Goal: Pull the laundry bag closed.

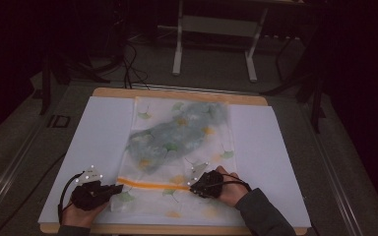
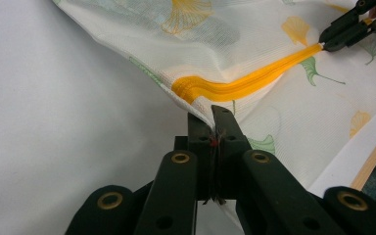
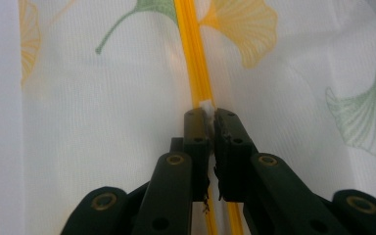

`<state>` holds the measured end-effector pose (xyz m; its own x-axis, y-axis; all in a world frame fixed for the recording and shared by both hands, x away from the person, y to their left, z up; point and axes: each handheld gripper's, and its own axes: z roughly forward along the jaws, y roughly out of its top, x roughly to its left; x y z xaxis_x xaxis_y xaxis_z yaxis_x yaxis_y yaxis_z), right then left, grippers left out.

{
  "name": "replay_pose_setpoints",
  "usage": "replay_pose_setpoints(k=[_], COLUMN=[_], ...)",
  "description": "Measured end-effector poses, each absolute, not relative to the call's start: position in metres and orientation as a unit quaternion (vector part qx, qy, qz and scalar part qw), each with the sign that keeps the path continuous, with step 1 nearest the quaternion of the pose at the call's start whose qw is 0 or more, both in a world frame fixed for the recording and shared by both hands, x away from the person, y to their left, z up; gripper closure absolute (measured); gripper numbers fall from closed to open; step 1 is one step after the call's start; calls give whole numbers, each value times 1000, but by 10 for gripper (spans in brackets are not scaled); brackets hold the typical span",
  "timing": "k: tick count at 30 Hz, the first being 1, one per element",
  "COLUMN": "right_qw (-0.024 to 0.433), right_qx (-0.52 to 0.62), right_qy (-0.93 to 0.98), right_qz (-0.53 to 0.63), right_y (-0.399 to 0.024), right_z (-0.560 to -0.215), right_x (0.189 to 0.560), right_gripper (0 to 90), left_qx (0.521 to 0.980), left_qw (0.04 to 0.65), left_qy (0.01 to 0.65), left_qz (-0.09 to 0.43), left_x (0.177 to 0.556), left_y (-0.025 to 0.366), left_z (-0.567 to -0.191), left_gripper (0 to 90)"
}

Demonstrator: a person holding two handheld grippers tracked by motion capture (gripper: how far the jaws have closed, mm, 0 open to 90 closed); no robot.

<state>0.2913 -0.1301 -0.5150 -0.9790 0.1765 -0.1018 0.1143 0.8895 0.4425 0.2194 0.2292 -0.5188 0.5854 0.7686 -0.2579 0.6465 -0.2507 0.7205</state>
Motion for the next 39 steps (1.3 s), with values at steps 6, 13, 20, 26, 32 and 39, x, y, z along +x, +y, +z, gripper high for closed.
replay_pose_setpoints(k=[6,13,20,26,32,39], right_qw=[70,71,71,73,71,73], right_qx=[81,82,85,90,94,97], right_qy=[969,969,969,968,968,969], right_qz=[223,223,223,221,221,215], right_y=[-138,-142,-147,-152,-156,-161], right_z=[-515,-515,-515,-515,-514,-514], right_x=[292,292,291,291,291,291], right_gripper=[847,847,847,847,847,847], left_qx=[787,788,788,788,788,786], left_qw=[415,415,414,414,413,415], left_qy=[450,450,450,450,450,452], left_qz=[72,72,73,73,74,74], left_x=[220,219,220,219,220,219], left_y=[230,230,230,231,231,232], left_z=[-520,-519,-519,-519,-519,-519], left_gripper=[882,882,882,882,882,882])
